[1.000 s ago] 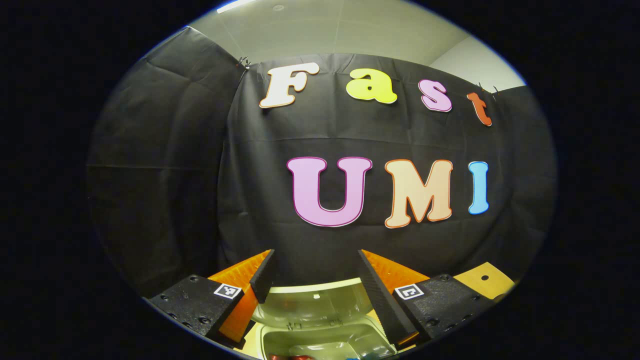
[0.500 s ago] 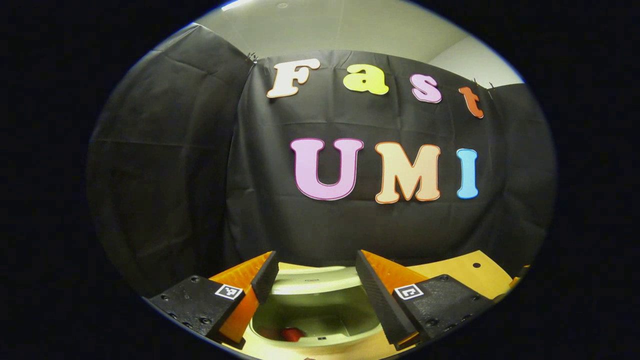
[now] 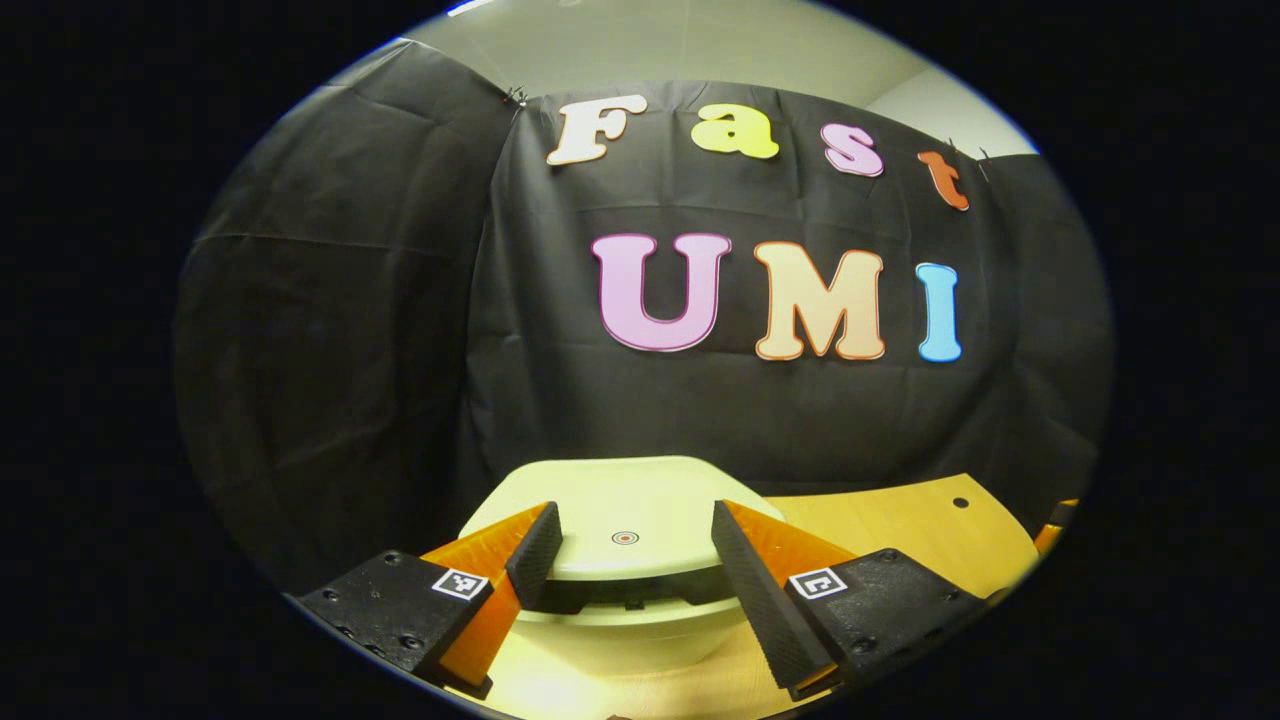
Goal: Press the lid of the desktop garbage bin to open it, pick up the crumpled paper on the desktop and throw it into the bin, then pick up the pop can on the desktop and drop it into the bin, and finally close the garbage bin lid.
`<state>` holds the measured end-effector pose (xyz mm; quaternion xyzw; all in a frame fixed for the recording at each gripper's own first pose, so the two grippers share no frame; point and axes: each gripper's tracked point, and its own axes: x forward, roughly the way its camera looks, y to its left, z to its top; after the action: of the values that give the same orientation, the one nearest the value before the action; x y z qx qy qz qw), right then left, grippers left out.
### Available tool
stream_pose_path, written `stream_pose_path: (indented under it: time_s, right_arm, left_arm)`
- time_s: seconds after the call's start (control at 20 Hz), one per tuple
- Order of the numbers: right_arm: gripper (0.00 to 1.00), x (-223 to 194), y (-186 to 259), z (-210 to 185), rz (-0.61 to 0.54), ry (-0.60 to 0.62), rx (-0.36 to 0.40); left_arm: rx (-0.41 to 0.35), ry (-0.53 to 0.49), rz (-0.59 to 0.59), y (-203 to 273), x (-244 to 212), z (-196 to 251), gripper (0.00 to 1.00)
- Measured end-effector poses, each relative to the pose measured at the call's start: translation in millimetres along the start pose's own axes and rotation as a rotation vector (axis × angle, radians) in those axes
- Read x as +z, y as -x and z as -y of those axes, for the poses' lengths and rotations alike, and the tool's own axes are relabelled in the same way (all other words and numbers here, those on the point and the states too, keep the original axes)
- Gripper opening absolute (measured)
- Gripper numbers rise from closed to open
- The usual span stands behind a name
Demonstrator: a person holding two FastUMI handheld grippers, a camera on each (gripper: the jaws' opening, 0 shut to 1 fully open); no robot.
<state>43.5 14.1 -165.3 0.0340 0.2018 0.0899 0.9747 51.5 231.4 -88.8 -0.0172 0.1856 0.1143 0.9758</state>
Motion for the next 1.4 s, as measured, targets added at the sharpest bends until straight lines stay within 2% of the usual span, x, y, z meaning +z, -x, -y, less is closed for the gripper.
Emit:
stream_pose_path:
  time_s: [0.2, 0.3, 0.55, 0.65, 0.8, 0.85, 0.95, 1.05, 1.15, 1.2, 1.4]
  right_arm:
    - [0.97, -3, 2, 4, -0.010, 0.004, -0.005]
    - [0.97, -3, 1, 5, -0.013, 0.003, -0.007]
    - [0.97, -6, -4, 4, -0.023, -0.001, -0.009]
    - [0.97, -7, -6, 0, -0.026, -0.009, -0.006]
    - [0.97, -2, -10, -8, -0.026, -0.018, -0.001]
    - [0.95, 5, -10, -8, -0.016, -0.012, -0.016]
    - [0.97, 26, -6, -7, 0.032, -0.005, -0.056]
    - [0.97, 54, 4, -6, 0.113, 0.001, -0.101]
    - [0.94, 88, 21, -3, 0.211, 0.014, -0.130]
    - [0.97, 99, 30, -4, 0.248, 0.022, -0.121]
    - [0.98, 130, 65, 17, 0.346, 0.069, -0.061]
  left_arm:
    - [0.011, -0.010, -0.056, -7, -27, 1, 0.93]
    - [0.012, -0.014, -0.034, -6, -24, 1, 0.93]
    - [0.013, -0.029, -0.065, -13, -38, 5, 0.95]
    - [-0.002, 0.003, -0.038, -11, -38, 8, 0.94]
    - [-0.040, -0.014, 0.048, -13, -26, 9, 0.94]
    - [-0.027, -0.032, 0.058, -13, -26, 5, 0.94]
    - [-0.025, -0.035, 0.157, -9, -7, 9, 0.94]
    - [-0.107, -0.002, 0.283, 12, 27, 38, 0.92]
    - [-0.194, 0.019, 0.342, 29, 43, 73, 0.91]
    - [-0.217, 0.032, 0.347, 37, 44, 90, 0.92]
    - [-0.265, 0.136, 0.364, 82, 52, 166, 0.92]
